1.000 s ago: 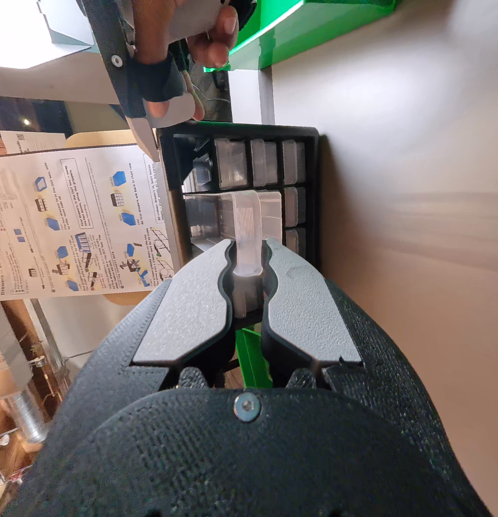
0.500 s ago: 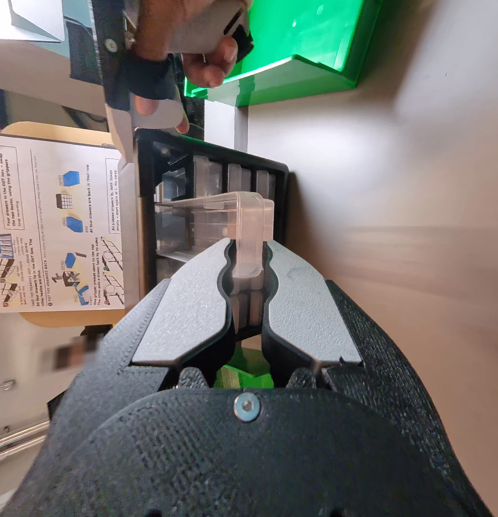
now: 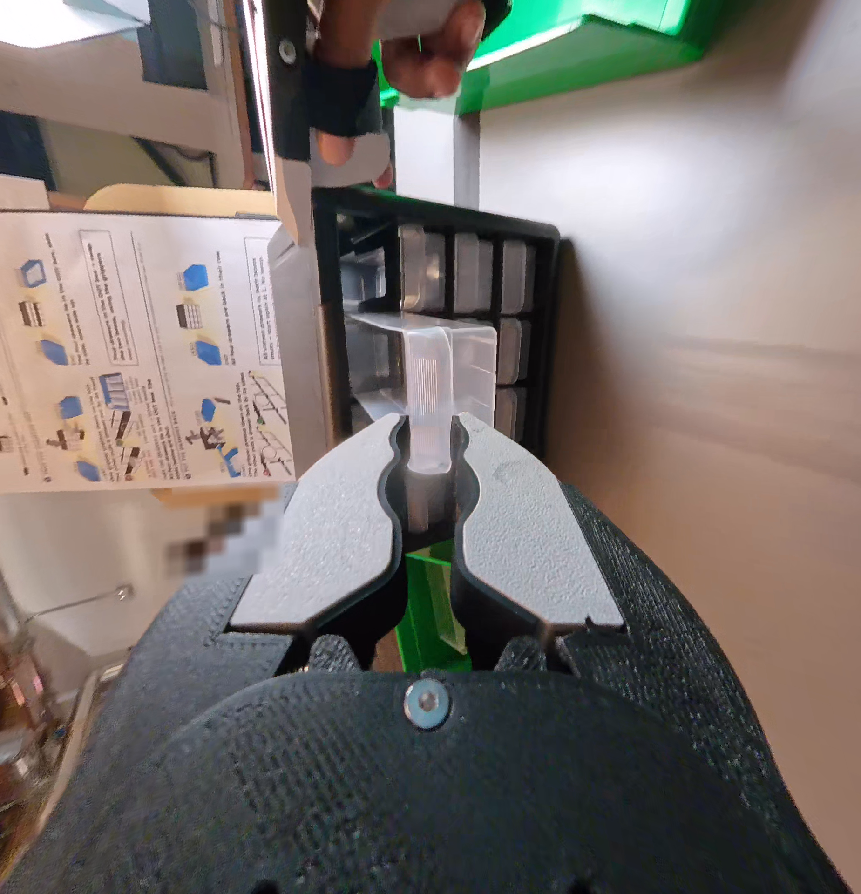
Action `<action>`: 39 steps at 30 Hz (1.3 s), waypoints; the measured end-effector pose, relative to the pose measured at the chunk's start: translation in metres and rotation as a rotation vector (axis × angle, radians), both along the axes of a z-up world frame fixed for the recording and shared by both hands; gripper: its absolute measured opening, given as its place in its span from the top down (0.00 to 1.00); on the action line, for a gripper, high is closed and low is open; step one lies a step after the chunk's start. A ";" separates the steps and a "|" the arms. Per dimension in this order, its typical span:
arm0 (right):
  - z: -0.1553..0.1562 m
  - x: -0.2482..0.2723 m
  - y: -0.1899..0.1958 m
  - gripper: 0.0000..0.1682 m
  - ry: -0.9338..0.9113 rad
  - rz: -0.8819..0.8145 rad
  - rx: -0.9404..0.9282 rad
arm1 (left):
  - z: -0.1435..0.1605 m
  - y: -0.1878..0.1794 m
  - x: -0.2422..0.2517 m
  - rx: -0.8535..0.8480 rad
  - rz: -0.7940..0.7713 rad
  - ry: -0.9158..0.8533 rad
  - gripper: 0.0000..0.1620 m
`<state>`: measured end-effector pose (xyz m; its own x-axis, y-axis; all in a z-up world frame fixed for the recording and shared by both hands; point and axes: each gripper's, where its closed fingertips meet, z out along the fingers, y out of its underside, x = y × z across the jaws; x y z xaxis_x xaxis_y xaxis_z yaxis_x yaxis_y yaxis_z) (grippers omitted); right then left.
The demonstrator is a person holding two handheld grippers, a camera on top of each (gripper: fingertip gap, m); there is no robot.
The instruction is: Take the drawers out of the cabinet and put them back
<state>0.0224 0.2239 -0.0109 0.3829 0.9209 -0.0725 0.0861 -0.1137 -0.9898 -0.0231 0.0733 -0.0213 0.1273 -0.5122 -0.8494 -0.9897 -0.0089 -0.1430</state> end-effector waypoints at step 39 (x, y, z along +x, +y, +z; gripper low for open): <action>0.000 0.001 -0.002 0.88 -0.008 0.009 0.012 | 0.029 -0.006 -0.010 0.623 -0.174 -0.094 0.99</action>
